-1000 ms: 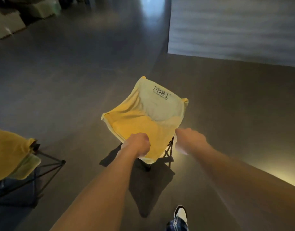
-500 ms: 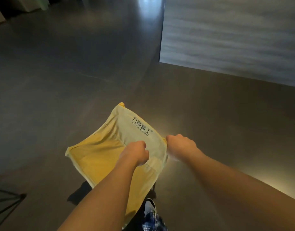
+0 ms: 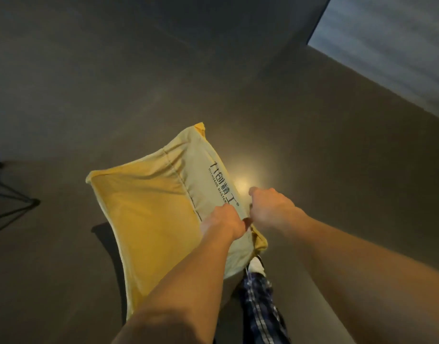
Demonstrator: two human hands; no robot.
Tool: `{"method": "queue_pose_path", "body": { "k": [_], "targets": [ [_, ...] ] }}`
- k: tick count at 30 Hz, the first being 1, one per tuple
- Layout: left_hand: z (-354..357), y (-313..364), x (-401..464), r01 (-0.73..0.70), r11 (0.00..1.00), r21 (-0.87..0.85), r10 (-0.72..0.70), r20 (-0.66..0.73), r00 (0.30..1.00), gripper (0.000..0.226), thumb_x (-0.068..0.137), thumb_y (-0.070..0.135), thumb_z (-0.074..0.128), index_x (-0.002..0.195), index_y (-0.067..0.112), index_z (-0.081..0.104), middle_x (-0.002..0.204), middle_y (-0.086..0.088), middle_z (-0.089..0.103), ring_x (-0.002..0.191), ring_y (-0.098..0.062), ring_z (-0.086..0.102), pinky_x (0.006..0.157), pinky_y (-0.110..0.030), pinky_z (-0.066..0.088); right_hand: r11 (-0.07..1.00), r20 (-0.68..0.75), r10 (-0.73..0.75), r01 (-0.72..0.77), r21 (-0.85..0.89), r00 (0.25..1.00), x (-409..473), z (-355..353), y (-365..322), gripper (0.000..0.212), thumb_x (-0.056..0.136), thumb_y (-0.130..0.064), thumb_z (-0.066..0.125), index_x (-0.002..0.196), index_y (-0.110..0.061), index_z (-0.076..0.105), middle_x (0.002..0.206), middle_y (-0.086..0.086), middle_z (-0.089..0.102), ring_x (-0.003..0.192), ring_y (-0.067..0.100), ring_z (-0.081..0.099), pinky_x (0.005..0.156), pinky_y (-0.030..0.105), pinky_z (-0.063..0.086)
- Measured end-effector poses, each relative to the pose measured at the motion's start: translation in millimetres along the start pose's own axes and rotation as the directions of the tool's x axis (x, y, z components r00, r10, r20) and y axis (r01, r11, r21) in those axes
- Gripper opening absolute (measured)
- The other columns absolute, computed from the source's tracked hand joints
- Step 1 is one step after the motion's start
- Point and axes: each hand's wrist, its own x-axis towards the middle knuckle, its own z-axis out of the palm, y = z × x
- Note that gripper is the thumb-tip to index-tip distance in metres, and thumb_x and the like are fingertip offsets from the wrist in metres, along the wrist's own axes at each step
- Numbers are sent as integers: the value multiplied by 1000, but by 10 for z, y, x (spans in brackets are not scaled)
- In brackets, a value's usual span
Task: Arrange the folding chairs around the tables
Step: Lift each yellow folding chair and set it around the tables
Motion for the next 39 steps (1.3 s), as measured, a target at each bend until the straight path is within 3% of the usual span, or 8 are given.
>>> {"method": "queue_pose_path", "body": {
  "k": [5, 9, 12, 16, 26, 30, 35, 39],
  "targets": [
    [367, 234, 278, 168, 976, -139, -159, 72, 985, 61, 79, 74, 51, 99, 18, 62, 80, -1, 58, 82, -25, 61, 68, -33, 49, 970, 110, -240, 242, -9, 965, 628, 159, 77, 40, 103, -31, 36, 142, -28, 44, 117, 8, 58, 93, 25, 61, 82, 38, 53],
    [750, 364, 410, 233, 941, -246, -216, 94, 972, 38, 91, 39, 54, 115, 12, 64, 80, -5, 55, 84, -28, 62, 65, -33, 48, 911, 327, -330, 389, -135, 886, 926, 309, 220, 51, 102, -17, 33, 150, -33, 35, 149, 7, 45, 116, 28, 55, 98, 34, 47],
    [965, 368, 455, 304, 882, -361, -295, 81, 952, 23, 95, 24, 50, 107, 11, 64, 81, -5, 56, 90, -28, 65, 74, -36, 54, 872, 416, -305, 427, -240, 857, 1045, 374, 199, 57, 99, -11, 35, 154, -28, 28, 153, 7, 39, 129, 29, 47, 104, 34, 43],
    [1144, 341, 343, 324, 805, -498, -389, -29, 921, 28, 92, 5, 40, 103, 7, 65, 99, -11, 65, 95, -32, 64, 81, -39, 52, 785, 442, -349, 516, -344, 826, 994, 583, -32, 39, 95, -10, 41, 133, -11, 50, 136, 14, 53, 118, 32, 52, 94, 36, 47],
    [2104, -818, -942, 521, 747, -412, -608, -107, 787, 27, 94, 8, 50, 115, 15, 65, 107, -7, 67, 101, -30, 66, 67, -33, 44, 128, 579, -583, 768, -627, 570, -229, 1682, -273, 40, 85, -11, 52, 123, -24, 55, 117, 7, 60, 119, 30, 44, 102, 52, 27],
    [3000, -1029, -1760, 610, 584, -535, -740, -41, 672, 23, 91, 9, 54, 105, 17, 70, 101, -6, 69, 95, -30, 68, 63, -31, 45, -99, 712, -551, 813, -574, 436, -1076, 2434, -108, 47, 86, -12, 47, 131, -27, 50, 122, 7, 60, 122, 32, 46, 108, 55, 19],
    [4227, -843, -2502, 697, 351, -625, -833, 131, 537, 26, 92, 13, 50, 107, 20, 70, 109, -1, 69, 104, -26, 66, 68, -29, 45, -266, 838, -482, 869, -418, 255, -1775, 3087, 318, 36, 88, -17, 47, 124, -23, 51, 115, 9, 62, 101, 32, 57, 90, 45, 47],
    [5019, -442, -2901, 758, 124, -640, -840, 339, 424, 34, 91, 5, 45, 113, 17, 69, 114, -4, 67, 107, -29, 64, 73, -33, 47, -393, 799, -522, 747, -536, 299, -2082, 3380, 424, 38, 94, -29, 38, 127, -18, 53, 127, 15, 50, 117, 37, 46, 96, 47, 39]
  ]
}}
